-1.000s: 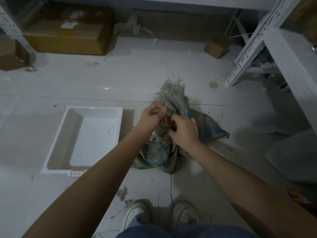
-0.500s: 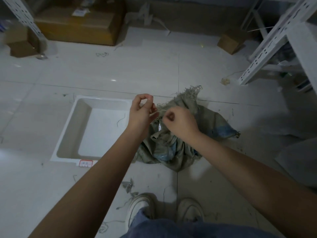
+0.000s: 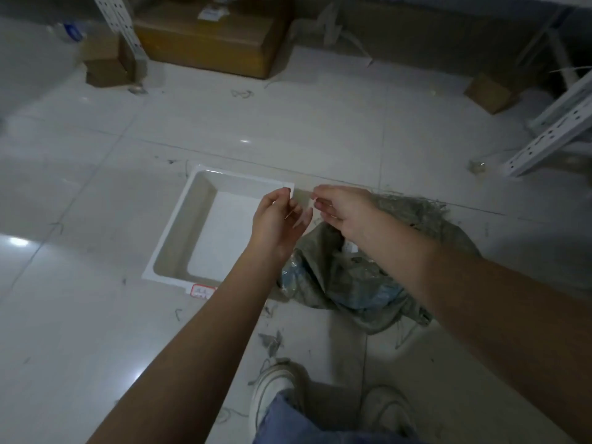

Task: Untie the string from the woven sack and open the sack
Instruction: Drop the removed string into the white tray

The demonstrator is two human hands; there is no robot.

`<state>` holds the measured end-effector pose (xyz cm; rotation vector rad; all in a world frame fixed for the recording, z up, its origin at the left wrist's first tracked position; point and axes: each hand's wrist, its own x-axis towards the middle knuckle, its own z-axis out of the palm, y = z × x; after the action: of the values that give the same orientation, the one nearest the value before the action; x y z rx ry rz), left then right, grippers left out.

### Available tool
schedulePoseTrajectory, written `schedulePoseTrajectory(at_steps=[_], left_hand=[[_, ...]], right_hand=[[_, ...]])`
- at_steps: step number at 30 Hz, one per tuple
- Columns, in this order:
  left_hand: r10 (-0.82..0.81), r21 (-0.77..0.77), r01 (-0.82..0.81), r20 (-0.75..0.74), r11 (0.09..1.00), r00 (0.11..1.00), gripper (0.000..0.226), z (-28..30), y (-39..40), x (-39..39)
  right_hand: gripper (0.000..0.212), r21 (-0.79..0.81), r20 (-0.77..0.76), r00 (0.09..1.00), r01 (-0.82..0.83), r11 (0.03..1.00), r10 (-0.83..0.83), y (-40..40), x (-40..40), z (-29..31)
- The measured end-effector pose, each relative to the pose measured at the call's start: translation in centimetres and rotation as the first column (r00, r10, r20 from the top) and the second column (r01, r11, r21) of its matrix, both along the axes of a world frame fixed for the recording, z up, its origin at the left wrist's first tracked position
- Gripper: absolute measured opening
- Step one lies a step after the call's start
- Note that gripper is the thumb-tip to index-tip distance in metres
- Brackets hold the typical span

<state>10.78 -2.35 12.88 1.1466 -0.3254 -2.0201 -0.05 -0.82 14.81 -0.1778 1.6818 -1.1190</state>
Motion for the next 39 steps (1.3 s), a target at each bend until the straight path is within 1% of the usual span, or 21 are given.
schedulePoseTrajectory(at_steps=[1,2,4,5,6,7,9,11,14,16,18,19,20,22,23,26,29,32,35,37,39], left_hand=[[-0.001,-0.009,0.001,0.055,1.0,0.998,0.013,-0.6,-0.3,0.7],[-0.007,-0.022,0.01,0.132,1.0,0.991,0.011,-1.1,-0.6,1.4],[-0.021,-0.066,0.048,0.355,0.997,0.934,0.005,-2.6,-1.4,3.0],[-0.022,-0.093,0.075,0.473,0.993,0.881,0.004,-3.4,-1.8,3.8],[-0.02,-0.12,0.109,0.58,0.987,0.814,0.005,-4.5,-2.4,4.5],[-0.019,-0.141,0.152,0.67,0.978,0.742,0.005,-5.5,-2.9,5.3],[-0.055,-0.138,0.267,0.794,0.954,0.606,0.006,-7.5,-3.9,6.9],[-0.148,-0.071,0.416,0.87,0.907,0.471,0.006,-9.3,-4.6,8.3],[-0.227,0.041,0.617,0.947,0.786,0.226,0.01,-11.8,-5.2,10.0],[-0.221,0.126,0.7,0.974,0.703,0.047,0.01,-13.2,-5.4,10.8],[-0.167,0.216,0.755,0.976,0.62,-0.141,0.017,-14.4,-5.6,11.3],[-0.149,0.249,0.766,0.969,0.593,-0.199,0.021,-14.9,-5.8,11.6],[-0.148,0.278,0.767,0.96,0.578,-0.237,0.022,-15.3,-6.1,11.9],[-0.181,0.333,0.755,0.943,0.564,-0.28,0.025,-16.2,-6.5,12.3],[-0.21,0.358,0.746,0.934,0.561,-0.29,0.026,-16.6,-6.7,12.6],[-0.288,0.407,0.732,0.912,0.546,-0.292,0.024,-18.0,-6.6,13.3],[-0.318,0.401,0.745,0.911,0.534,-0.263,0.021,-18.9,-7.0,13.7],[-0.307,0.384,0.766,0.917,0.515,-0.254,0.021,-18.8,-7.8,14.2],[-0.293,0.389,0.78,0.916,0.49,-0.272,0.02,-18.7,-8.4,14.9],[-0.27,0.397,0.794,0.915,0.46,-0.302,0.019,-18.6,-8.2,15.2],[-0.213,0.404,0.813,0.914,0.419,-0.344,0.018,-18.7,-7.7,15.2]], right_hand=[[0.007,0.002,-0.075,0.997,-0.033,0.999,0.033,-0.5,0.9,-0.4],[0.011,0.002,-0.178,0.979,-0.104,0.995,0.102,-0.9,1.7,-1.0],[0.014,0.013,-0.374,0.878,-0.317,0.948,0.299,-1.9,3.5,-2.6],[0.017,0.03,-0.431,0.819,-0.407,0.913,0.379,-2.4,4.3,-3.4],[0.02,0.059,-0.45,0.777,-0.466,0.883,0.44,-2.9,5.0,-4.4],[0.022,0.1,-0.449,0.749,-0.5,0.86,0.487,-3.4,5.7,-5.4],[0.025,0.197,-0.438,0.701,-0.536,0.821,0.562,-4.2,6.7,-7.6],[0.027,0.262,-0.421,0.65,-0.58,0.771,0.632,-4.7,7.8,-9.6],[0.017,0.309,-0.417,0.583,-0.631,0.712,0.698,-5.2,9.2,-12.2],[0.014,0.331,-0.43,0.53,-0.66,0.674,0.731,-5.6,10.3,-14.0],[0.015,0.344,-0.449,0.485,-0.682,0.646,0.751,-5.8,11.6,-15.6],[0.016,0.359,-0.462,0.453,-0.691,0.627,0.763,-5.8,12.3,-16.5],[0.015,0.386,-0.472,0.411,-0.699,0.602,0.78,-5.8,13.0,-17.2],[0.011,0.437,-0.481,0.335,-0.71,0.553,0.81,-5.7,14.1,-18.5],[0.011,0.453,-0.474,0.315,-0.714,0.534,0.822,-5.6,14.5,-19.2],[0.018,0.481,-0.46,0.3,-0.708,0.518,0.836,-5.3,15.4,-21.0],[0.02,0.483,-0.498,0.309,-0.677,0.555,0.81,-5.3,15.7,-22.0],[0.023,0.474,-0.57,0.261,-0.671,0.571,0.779,-5.7,15.7,-22.1],[0.022,0.469,-0.618,0.231,-0.659,0.588,0.752,-6.0,15.7,-22.1],[0.018,0.487,-0.623,0.197,-0.66,0.572,0.757,-5.9,15.6,-22.1],[0.015,0.497,-0.612,0.181,-0.669,0.552,0.77,-5.8,15.5,-22.2]])
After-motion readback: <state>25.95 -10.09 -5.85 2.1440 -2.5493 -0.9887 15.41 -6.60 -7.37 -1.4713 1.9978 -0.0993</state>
